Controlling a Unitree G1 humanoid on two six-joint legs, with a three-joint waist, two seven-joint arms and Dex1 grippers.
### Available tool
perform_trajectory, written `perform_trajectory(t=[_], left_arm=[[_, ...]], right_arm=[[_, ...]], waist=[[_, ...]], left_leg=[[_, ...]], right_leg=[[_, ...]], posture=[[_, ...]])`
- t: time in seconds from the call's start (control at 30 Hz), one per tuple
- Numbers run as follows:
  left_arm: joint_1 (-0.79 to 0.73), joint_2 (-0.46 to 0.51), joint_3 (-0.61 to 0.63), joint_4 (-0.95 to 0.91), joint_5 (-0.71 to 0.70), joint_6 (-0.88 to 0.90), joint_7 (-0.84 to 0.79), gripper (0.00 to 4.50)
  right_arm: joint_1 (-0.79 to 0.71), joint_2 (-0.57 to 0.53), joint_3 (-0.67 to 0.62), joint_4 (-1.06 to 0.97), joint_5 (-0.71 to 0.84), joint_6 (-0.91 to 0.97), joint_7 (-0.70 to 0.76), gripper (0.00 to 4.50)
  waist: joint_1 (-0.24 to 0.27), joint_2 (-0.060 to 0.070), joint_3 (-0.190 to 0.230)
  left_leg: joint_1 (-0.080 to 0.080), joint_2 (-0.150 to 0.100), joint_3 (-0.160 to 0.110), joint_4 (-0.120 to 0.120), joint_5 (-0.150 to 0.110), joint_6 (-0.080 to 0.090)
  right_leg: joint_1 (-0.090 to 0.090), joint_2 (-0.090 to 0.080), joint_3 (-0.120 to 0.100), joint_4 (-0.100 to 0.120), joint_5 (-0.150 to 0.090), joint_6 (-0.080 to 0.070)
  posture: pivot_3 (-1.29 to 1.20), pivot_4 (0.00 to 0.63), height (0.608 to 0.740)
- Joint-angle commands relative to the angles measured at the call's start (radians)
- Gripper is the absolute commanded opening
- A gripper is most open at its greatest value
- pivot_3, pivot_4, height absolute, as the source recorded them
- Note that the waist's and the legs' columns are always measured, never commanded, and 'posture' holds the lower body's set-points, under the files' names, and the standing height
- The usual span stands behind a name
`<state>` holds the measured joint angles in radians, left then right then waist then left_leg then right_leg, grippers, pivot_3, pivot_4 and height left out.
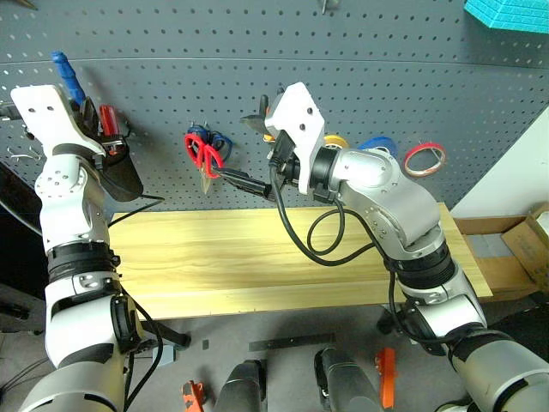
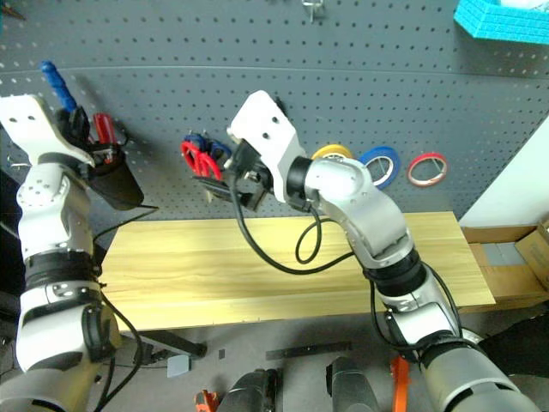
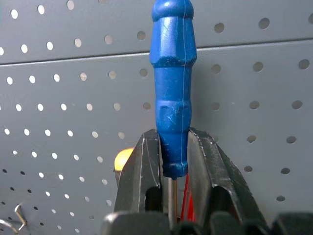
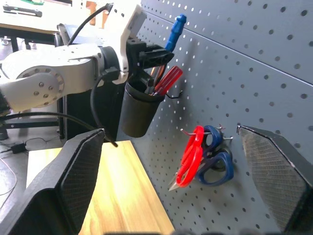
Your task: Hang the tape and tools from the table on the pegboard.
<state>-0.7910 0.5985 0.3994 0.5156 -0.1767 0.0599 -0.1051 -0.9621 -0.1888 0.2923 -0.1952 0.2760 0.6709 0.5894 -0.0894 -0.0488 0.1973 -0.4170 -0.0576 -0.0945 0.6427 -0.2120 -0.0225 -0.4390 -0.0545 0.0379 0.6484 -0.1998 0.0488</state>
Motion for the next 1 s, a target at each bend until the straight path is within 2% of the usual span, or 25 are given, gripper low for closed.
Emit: perform_trajectory(t=[0.03, 0.27, 0.5, 0.7, 0.83, 0.9, 0.93, 1.0], left_arm=[[0.021, -0.002, 0.021, -0.118, -0.016, -0.001, 0.025, 2.00], [0.081, -0.026, 0.020, -0.304, -0.028, 0.038, 0.068, 4.45], [0.135, -0.069, -0.081, -0.608, -0.012, 0.304, 0.096, 4.49], [0.372, -0.100, -0.169, -0.821, -0.066, 0.412, -0.027, 4.49], [0.521, -0.131, -0.184, -0.809, -0.033, 0.385, -0.033, 4.49], [0.575, -0.141, -0.176, -0.759, -0.019, 0.335, -0.044, 4.49], [0.593, -0.147, -0.171, -0.731, -0.015, 0.312, -0.047, 4.49], [0.620, -0.157, -0.172, -0.687, -0.004, 0.265, -0.051, 4.49]], right_arm=[[-0.007, 0.000, -0.025, -0.044, 0.006, -0.002, 0.002, 4.50], [-0.010, -0.008, -0.039, -0.036, 0.009, -0.007, 0.004, 4.50], [0.057, -0.038, -0.151, -0.111, 0.094, 0.064, -0.006, 4.50], [0.314, -0.097, -0.163, -0.211, 0.075, 0.070, -0.054, 4.50], [0.499, -0.096, -0.162, -0.198, 0.006, -0.042, -0.119, 4.50], [0.598, -0.092, -0.162, -0.154, -0.038, -0.137, -0.143, 4.50], [0.642, -0.086, -0.172, -0.122, -0.041, -0.174, -0.144, 4.50], [0.699, -0.075, -0.196, -0.052, -0.067, -0.244, -0.178, 4.50]], waist=[[0.000, 0.000, 0.000], [0.000, -0.002, -0.007], [0.006, -0.004, -0.017], [0.003, 0.003, -0.038], [0.003, 0.005, -0.041], [0.003, 0.007, -0.044], [0.004, 0.007, -0.044], [0.005, 0.007, -0.048]], left_leg=[[0.000, 0.000, 0.000, 0.000, 0.000, 0.000], [0.000, 0.000, 0.000, 0.001, 0.000, 0.000], [0.000, 0.000, 0.000, 0.002, 0.000, 0.000], [0.002, 0.000, 0.004, 0.000, 0.000, 0.001], [0.006, 0.004, 0.008, 0.001, 0.001, 0.001], [0.018, 0.005, 0.012, -0.001, 0.000, 0.001], [0.021, 0.005, 0.013, -0.002, 0.000, 0.001], [0.027, 0.006, 0.014, -0.002, 0.000, 0.001]], right_leg=[[0.000, 0.000, 0.000, 0.000, 0.000, 0.000], [0.000, 0.000, 0.000, 0.001, 0.001, 0.000], [0.001, 0.000, 0.000, 0.000, 0.001, 0.000], [0.002, 0.001, 0.003, -0.001, 0.001, 0.001], [0.005, 0.004, 0.005, 0.000, 0.002, 0.000], [0.019, 0.005, 0.005, -0.004, 0.000, 0.000], [0.023, 0.005, 0.004, -0.005, -0.003, 0.003], [0.029, 0.005, 0.004, -0.006, -0.007, 0.000]], posture=[[-0.10, 0.103, 0.740], [-0.10, 0.097, 0.740], [-0.08, 0.091, 0.740], [-0.06, 0.082, 0.740], [-0.07, 0.078, 0.740], [-0.07, 0.075, 0.740], [-0.08, 0.071, 0.740], [-0.08, 0.068, 0.740]])
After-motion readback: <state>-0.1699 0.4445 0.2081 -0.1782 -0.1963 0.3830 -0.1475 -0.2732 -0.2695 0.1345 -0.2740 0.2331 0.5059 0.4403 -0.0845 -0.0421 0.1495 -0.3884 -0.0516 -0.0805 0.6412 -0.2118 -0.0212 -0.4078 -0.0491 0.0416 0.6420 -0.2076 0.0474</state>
